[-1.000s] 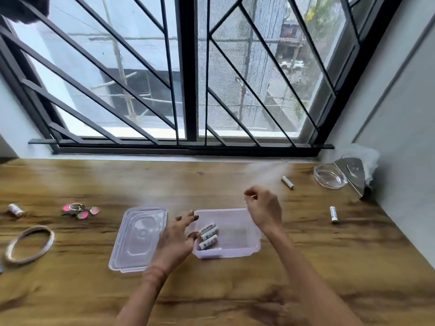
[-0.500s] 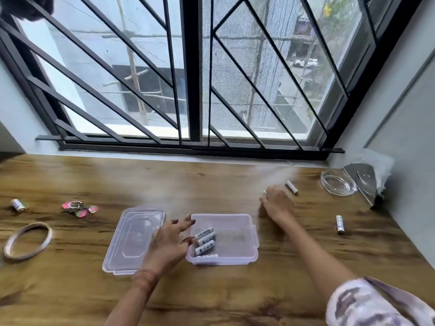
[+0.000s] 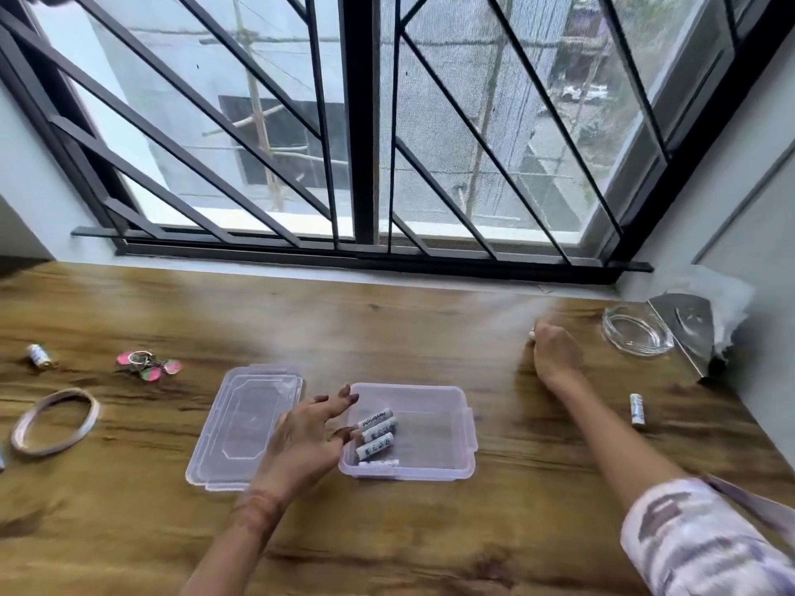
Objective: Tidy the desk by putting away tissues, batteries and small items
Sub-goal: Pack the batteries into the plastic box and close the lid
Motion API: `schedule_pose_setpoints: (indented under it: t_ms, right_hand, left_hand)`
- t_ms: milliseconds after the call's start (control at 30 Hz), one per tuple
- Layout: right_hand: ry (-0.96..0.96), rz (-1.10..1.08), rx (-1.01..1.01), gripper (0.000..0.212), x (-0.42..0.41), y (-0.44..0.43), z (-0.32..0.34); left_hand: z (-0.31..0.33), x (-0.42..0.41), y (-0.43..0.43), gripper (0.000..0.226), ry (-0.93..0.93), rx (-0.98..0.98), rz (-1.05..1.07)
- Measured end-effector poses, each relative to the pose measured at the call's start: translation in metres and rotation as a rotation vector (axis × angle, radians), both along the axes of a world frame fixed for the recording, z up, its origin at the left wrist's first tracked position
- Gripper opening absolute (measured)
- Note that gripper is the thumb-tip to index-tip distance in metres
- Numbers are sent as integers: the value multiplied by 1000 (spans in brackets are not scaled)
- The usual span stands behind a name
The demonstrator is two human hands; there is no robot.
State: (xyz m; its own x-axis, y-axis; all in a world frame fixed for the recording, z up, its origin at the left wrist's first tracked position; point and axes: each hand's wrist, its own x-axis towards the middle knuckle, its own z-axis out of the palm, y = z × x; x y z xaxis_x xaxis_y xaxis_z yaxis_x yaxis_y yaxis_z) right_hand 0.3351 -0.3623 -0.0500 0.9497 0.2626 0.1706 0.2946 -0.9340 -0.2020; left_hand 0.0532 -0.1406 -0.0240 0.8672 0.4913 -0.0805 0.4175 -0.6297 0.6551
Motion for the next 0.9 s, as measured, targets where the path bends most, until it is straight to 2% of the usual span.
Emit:
schedule_pose_setpoints:
  t_ms: [100, 200, 300, 367, 467, 600, 700, 900]
  right_hand:
    - [35, 40, 63, 8, -8, 3, 4]
    - [59, 113, 363, 5, -35, 12, 23]
    - [54, 308, 682, 7, -83, 29, 56]
    - [135, 514, 744, 13, -116, 41, 69]
    - [227, 787, 591, 26, -150, 61, 56]
    - [-95, 955, 221, 35, -176, 87, 34]
    - [-171, 997, 74, 35, -177, 97, 24]
    - [-186, 974, -59, 28, -172, 101, 11]
  left_hand:
    - [0, 1, 1, 47, -1, -13, 1]
    - [0, 0, 2, 47, 2, -22, -6]
    - [-1, 0, 2, 46, -4, -36, -5]
    - [-1, 0, 2, 46, -10, -42, -3]
    - [0, 0, 2, 45, -19, -51, 3]
    - [-1, -1, 2, 47, -21, -56, -5]
    - [0, -1, 2, 48, -27, -46, -14]
    - [-2, -1, 3, 47, -35, -60, -25]
